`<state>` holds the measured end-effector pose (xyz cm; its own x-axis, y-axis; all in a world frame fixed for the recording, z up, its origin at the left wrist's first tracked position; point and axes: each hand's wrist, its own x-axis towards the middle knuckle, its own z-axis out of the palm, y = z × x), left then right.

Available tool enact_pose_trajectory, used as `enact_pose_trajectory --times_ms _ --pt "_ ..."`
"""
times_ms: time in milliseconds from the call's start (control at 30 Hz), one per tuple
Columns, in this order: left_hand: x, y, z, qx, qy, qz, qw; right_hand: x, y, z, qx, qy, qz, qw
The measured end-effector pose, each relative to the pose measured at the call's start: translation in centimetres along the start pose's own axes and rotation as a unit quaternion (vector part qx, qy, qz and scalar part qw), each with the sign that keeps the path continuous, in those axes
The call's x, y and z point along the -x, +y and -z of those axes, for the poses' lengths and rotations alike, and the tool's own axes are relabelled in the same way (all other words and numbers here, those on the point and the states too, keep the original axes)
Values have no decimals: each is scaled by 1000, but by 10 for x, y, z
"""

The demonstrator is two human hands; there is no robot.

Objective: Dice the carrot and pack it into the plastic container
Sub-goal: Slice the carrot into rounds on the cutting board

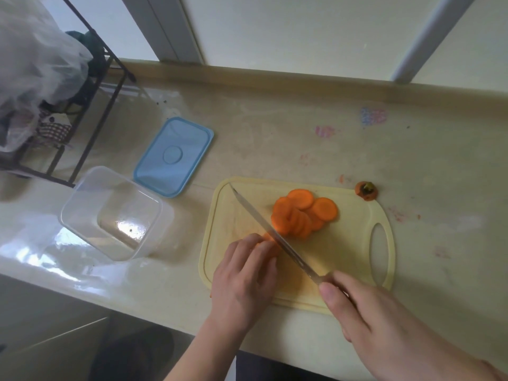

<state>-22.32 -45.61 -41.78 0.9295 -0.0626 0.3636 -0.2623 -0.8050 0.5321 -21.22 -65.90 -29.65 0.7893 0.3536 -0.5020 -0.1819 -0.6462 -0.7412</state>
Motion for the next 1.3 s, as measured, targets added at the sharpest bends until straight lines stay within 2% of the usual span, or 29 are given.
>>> enact_pose_trajectory --times_ms 200,333,400,533,667,833,967,1300 --pt "0 0 -1 4 -2 -3 1000 5 7 -4 29 -9 12 999" --pt "0 -2 -4 7 11 7 1000 -4 9 -13 39 -9 -9 999" --pt "-1 -3 -3 11 17 13 1000 -16 13 -21 30 8 2 1000" --pt "3 0 -3 -1 -3 -27 1000 -38 17 -34 6 30 15 999" --pt "3 -1 -3 -33 23 4 999 -45 10 -27 -33 27 -12 999" --pt "6 3 -2 -15 27 19 999 -28 0 -9 -41 40 17 998" --pt "5 3 -1 6 24 29 999 -11 -2 -7 -2 12 26 1000" --pt "3 3 0 26 32 4 999 -1 1 -16 48 0 14 999"
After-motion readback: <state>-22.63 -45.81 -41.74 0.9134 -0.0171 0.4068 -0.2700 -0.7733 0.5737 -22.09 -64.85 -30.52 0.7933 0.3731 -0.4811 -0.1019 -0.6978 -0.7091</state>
